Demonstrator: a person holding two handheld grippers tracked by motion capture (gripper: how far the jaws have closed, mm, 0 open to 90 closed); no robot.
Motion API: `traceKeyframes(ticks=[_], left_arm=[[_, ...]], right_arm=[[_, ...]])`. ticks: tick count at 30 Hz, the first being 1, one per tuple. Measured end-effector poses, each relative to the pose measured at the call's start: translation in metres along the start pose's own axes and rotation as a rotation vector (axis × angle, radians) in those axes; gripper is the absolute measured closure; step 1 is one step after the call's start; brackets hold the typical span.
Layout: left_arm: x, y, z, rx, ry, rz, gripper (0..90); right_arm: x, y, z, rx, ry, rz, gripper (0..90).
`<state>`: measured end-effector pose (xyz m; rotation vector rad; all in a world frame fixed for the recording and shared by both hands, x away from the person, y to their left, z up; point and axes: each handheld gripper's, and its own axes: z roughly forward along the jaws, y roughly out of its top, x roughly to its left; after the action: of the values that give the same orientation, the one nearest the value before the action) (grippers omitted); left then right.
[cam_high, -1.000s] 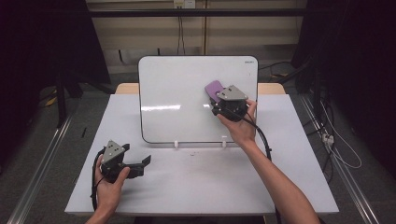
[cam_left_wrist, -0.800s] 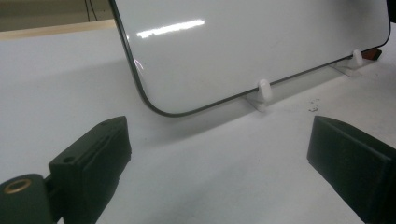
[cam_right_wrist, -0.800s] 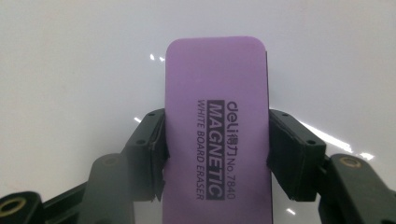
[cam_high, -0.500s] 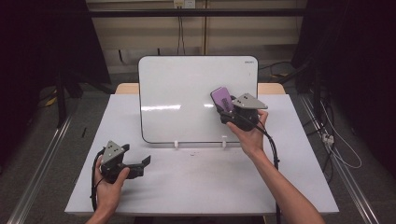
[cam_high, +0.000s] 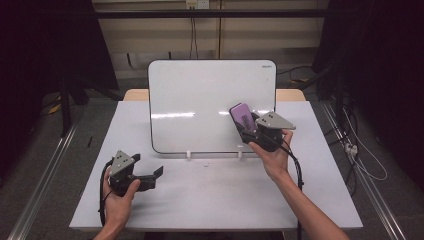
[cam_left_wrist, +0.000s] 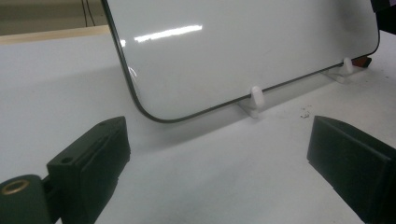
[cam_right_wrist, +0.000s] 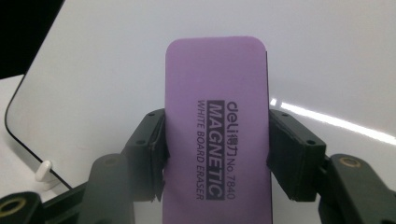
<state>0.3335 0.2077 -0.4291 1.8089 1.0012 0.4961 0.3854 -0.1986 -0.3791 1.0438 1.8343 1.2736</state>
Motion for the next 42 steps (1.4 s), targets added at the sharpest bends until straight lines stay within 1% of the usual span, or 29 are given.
traceKeyframes(ticks=[2, 3, 4, 7, 8, 11, 13, 15, 16, 18, 19, 21, 22, 23, 25, 26, 27, 29, 32, 35, 40, 42], left_arm=[[0.000, 0.000, -0.001, -0.002, 0.001, 0.001, 5.2], [-0.001, 0.000, -0.001, -0.009, 0.001, -0.008, 5.2], [0.000, 0.000, -0.001, -0.010, 0.002, -0.006, 4.9], [0.000, 0.002, -0.001, -0.008, 0.001, -0.010, 4.9], [-0.001, 0.002, -0.001, -0.013, 0.000, -0.016, 4.9], [-0.002, 0.004, -0.001, -0.020, -0.006, -0.014, 4.9], [-0.003, 0.005, -0.001, -0.022, -0.008, -0.017, 5.9], [-0.004, 0.006, -0.002, -0.024, -0.033, -0.027, 6.1], [-0.006, 0.007, -0.002, -0.031, -0.037, -0.033, 6.6], [-0.008, 0.009, -0.002, -0.043, -0.063, -0.045, 7.2], [-0.010, 0.009, -0.001, -0.048, -0.065, -0.042, 7.2], [-0.013, 0.011, 0.001, -0.052, -0.087, -0.036, 7.2], [-0.015, 0.012, 0.002, -0.051, -0.091, -0.034, 7.2], [-0.018, 0.014, 0.003, -0.055, -0.090, -0.041, 7.2], [-0.021, 0.017, 0.004, -0.058, -0.113, -0.035, 7.2], [-0.023, 0.019, 0.005, -0.066, -0.120, -0.046, 7.1], [-0.024, 0.020, 0.005, -0.070, -0.126, -0.046, 7.1], [-0.027, 0.024, 0.006, -0.090, -0.157, -0.066, 6.9], [-0.032, 0.029, 0.008, -0.103, -0.181, -0.089, 7.4], [-0.036, 0.032, 0.013, -0.110, -0.217, -0.133, 8.7], [-0.044, 0.039, 0.020, -0.120, -0.252, -0.148, 11.1], [-0.046, 0.041, 0.023, -0.120, -0.263, -0.151, 12.0]], right_arm=[[-0.002, 0.000, -0.002, -0.007, 0.003, 0.014, 41.8], [-0.002, -0.001, -0.003, -0.008, 0.008, 0.020, 41.8], [-0.002, -0.002, -0.004, -0.005, 0.015, 0.028, 41.8], [0.000, -0.005, -0.008, -0.002, 0.026, 0.023, 41.8], [-0.001, -0.006, -0.009, -0.002, 0.030, 0.027, 41.8], [-0.001, -0.009, -0.011, 0.001, 0.053, 0.052, 41.8], [0.003, -0.012, -0.012, 0.008, 0.066, 0.054, 41.8], [0.008, -0.017, -0.014, 0.014, 0.091, 0.056, 41.8], [0.011, -0.019, -0.015, 0.015, 0.098, 0.052, 41.8], [0.016, -0.023, -0.017, 0.021, 0.114, 0.047, 41.8], [0.018, -0.025, -0.018, 0.024, 0.119, 0.044, 41.8], [0.022, -0.028, -0.019, 0.024, 0.135, 0.040, 41.8], [0.023, -0.029, -0.020, 0.025, 0.139, 0.038, 41.8], [0.025, -0.030, -0.020, 0.024, 0.143, 0.033, 41.8], [0.026, -0.030, -0.021, 0.021, 0.149, 0.035, 41.8], [0.027, -0.030, -0.021, 0.015, 0.156, 0.041, 41.8], [0.028, -0.030, -0.021, 0.009, 0.165, 0.049, 41.8], [0.032, -0.030, -0.022, 0.000, 0.176, 0.041, 41.8], [0.039, -0.030, -0.023, -0.008, 0.199, 0.032, 41.8], [0.045, -0.030, -0.023, -0.013, 0.216, 0.024, 41.8], [0.051, -0.029, -0.023, -0.023, 0.248, 0.035, 41.8], [0.054, -0.029, -0.023, -0.030, 0.264, 0.030, 41.8]])
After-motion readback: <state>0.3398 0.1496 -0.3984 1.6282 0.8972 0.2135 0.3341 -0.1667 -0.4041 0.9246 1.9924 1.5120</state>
